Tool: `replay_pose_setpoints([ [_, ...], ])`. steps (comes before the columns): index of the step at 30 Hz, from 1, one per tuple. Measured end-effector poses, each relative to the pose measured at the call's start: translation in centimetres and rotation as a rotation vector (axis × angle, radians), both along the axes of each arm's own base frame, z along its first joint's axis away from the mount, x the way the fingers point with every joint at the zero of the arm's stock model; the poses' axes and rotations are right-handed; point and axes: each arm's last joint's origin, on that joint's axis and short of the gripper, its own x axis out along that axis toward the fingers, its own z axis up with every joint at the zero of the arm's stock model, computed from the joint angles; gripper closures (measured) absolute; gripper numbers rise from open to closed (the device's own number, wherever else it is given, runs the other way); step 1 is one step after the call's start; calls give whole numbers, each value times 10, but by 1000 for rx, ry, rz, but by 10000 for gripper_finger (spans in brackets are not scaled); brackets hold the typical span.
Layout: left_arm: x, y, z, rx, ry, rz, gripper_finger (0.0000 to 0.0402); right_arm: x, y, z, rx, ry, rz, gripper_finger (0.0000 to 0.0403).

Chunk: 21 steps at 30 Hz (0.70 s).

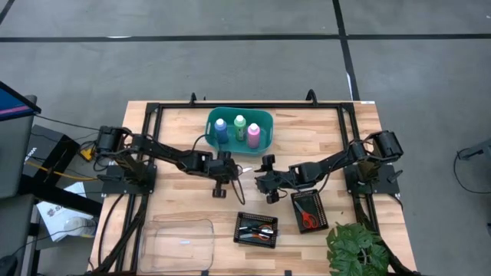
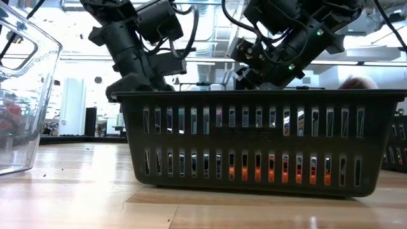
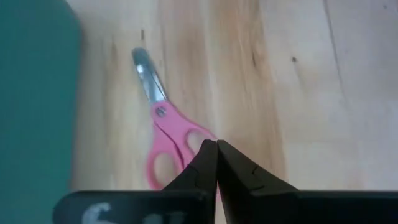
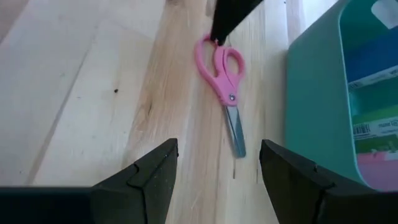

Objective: Pick & Place Paint Supplies

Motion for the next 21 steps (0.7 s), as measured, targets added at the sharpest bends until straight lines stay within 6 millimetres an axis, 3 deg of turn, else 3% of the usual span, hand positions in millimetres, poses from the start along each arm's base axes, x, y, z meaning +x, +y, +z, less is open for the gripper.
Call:
replay_pose_setpoints([
  [8,1,-6,-11,-122,46,-91,387,1,-1,1,0,-8,-6,189],
  [21,2,-3,-17,-54,75,-89,320,1,-2,0,-1,-4,-7,189],
])
